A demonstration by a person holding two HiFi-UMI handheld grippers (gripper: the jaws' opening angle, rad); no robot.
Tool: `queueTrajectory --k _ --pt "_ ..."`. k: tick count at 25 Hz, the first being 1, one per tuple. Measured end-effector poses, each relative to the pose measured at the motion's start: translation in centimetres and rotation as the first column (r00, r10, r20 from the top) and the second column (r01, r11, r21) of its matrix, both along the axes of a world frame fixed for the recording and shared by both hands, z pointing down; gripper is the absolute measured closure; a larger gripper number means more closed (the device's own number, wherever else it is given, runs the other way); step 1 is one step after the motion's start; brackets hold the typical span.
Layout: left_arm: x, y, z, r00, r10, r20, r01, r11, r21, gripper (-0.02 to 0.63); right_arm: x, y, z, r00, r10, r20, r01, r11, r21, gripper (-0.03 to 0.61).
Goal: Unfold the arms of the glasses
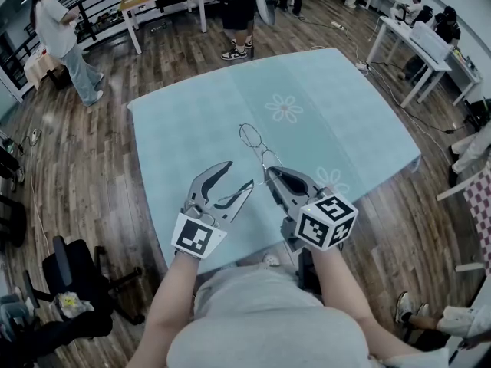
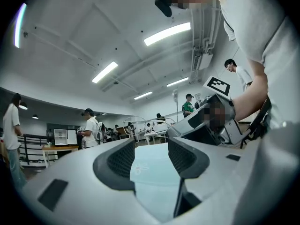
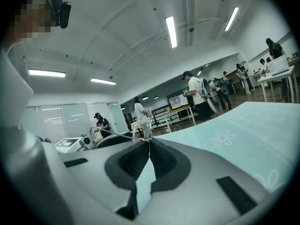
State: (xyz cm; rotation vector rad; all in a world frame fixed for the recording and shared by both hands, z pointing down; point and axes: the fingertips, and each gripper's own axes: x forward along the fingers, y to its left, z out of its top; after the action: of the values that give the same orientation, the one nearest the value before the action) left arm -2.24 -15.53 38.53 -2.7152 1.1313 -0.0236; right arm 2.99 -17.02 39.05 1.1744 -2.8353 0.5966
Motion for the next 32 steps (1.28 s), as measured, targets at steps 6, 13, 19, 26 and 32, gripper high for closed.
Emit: queueTrajectory --k 6,13,19,26,32 --pt "1.7 0.8 -0.1 0.976 0.217 -0.028 -0.219 0.973 -0.078 0.396 -0.1 0.2 -0.2 1.0 -0.019 0.006 0.019 1.0 0.006 0.568" --pt "3.5 2.6 0.3 0.883 0.448 -0.139 -0.467 0.865 -0.184 0.397 -0.1 0.4 -0.5 0.999 -0.041 0.017 0.041 0.999 0.01 0.568" --pt "4.2 2.8 -0.1 0.82 0.52 -0.239 -0.567 0.796 -0.211 0.48 -0.2 0.5 -0.7 0.998 -0.052 0.032 0.052 0.999 0.007 0.568" --pt "4.0 2.2 -0.9 0.772 0.52 -0.366 -0.616 0.753 -0.229 0.489 -0.3 0.5 -0.7 0.999 -0.041 0.029 0.04 0.999 0.021 0.568" --pt "4.1 1.9 -0.4 0.807 0.476 -0.35 -0.568 0.789 -0.236 0.537 -0.1 0.4 -0.4 1.0 -0.007 0.005 0.007 1.0 0.026 0.568"
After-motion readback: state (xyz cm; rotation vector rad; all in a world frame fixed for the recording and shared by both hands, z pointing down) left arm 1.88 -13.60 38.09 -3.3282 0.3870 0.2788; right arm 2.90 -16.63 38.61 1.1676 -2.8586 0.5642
